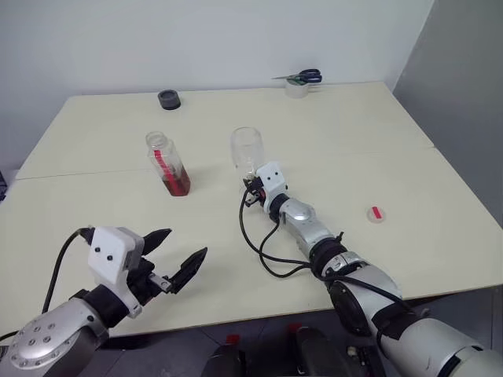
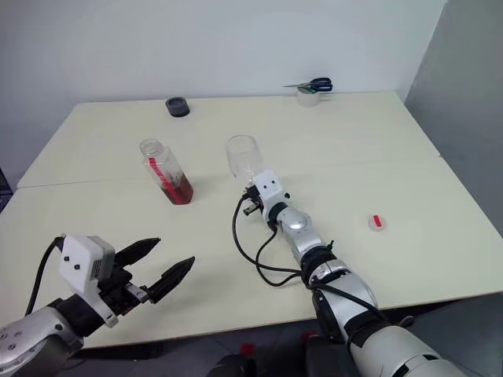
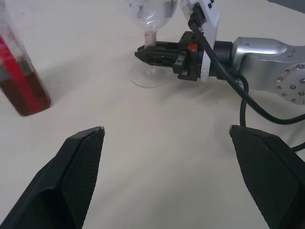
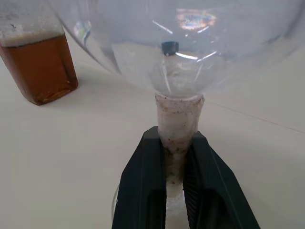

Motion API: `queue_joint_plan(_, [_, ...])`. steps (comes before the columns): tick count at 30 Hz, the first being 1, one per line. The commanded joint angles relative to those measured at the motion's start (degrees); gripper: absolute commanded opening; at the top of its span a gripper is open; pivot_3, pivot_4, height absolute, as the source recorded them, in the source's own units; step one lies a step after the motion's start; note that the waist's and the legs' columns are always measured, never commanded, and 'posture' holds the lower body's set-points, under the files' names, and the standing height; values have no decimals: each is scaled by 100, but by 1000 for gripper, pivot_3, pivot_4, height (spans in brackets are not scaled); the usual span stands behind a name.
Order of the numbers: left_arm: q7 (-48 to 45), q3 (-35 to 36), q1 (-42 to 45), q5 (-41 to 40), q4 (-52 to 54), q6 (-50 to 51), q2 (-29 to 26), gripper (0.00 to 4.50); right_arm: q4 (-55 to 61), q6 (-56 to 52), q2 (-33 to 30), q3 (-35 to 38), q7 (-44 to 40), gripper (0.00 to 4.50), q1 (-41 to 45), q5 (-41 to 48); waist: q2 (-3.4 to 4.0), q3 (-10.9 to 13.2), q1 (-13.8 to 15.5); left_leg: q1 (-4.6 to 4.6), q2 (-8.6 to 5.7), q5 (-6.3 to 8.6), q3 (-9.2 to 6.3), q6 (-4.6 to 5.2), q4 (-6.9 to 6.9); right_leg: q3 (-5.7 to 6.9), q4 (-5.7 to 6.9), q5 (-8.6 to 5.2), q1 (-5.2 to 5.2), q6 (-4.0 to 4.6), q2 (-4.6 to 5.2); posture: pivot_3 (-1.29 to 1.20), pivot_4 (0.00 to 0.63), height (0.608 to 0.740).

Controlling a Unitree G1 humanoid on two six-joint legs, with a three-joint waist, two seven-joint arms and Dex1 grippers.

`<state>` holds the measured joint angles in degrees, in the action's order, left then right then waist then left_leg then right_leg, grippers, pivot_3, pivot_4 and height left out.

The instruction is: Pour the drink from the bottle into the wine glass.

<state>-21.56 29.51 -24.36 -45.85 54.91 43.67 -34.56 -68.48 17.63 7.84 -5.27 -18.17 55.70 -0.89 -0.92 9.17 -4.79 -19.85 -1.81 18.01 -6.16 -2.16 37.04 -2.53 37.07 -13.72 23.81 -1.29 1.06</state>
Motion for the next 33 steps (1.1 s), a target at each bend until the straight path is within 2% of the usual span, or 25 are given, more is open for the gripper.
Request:
queue_joint_plan(1, [74,196,-92,122,197,-316,61,4500,-242,35,387,39,-11,189,211,-56,1,0,0,0,1,0,-3,0,0,3,2,-1,0,1,-1,0,150,740])
queue_joint_plan(10, [-97,57,-239,312,7,-673,42,4500,-276,62,318,100,-81,189,158,-70,2,1,-2,1,2,-2,-2,-4,0,4,5,-2,0,3,-3,0,150,740])
queue_joint_plan(12, [-151,7,-190,327,-64,-713,17,4500,-235,105,265,93,-81,897,105,-86,2,1,-2,1,2,-2,-2,-4,0,4,5,-2,-1,3,-3,0,150,740])
queue_joint_plan(13, [-172,-34,-153,342,-98,-723,0,4500,-210,127,237,88,-89,1080,71,-93,3,2,-1,1,2,-2,-2,-4,0,5,5,-2,-1,3,-3,0,150,740])
queue_joint_plan(16, [-219,-116,-56,383,-169,-726,-22,4500,-172,159,189,89,-94,2041,6,-108,5,3,3,-3,1,-3,-2,-5,0,5,3,-2,1,3,-3,0,150,740])
queue_joint_plan(23, [-73,-371,497,294,-304,-511,-206,4500,25,248,56,61,-90,4466,-264,-180,5,3,7,-4,1,-3,-2,-6,0,4,3,-2,2,3,-3,0,150,740])
queue_joint_plan(28, [132,-403,748,211,-356,-344,-190,4500,621,377,-281,7,-333,4466,-716,-246,4,2,15,-4,1,-3,-4,-6,-1,5,2,-1,2,3,-3,0,150,740])
queue_joint_plan(31, [305,-501,820,423,-551,-399,-31,4500,1712,264,-623,-23,-627,4466,-1364,-183,5,3,83,-4,-1,-3,-6,-7,1,6,0,-2,-2,2,-1,0,150,740])
queue_joint_plan(33, [431,-672,833,676,-764,-512,132,4500,3024,-116,-975,-28,-887,4466,-2029,-46,6,3,132,-4,-3,-3,-4,-7,1,5,-1,-1,-2,1,1,0,150,740])
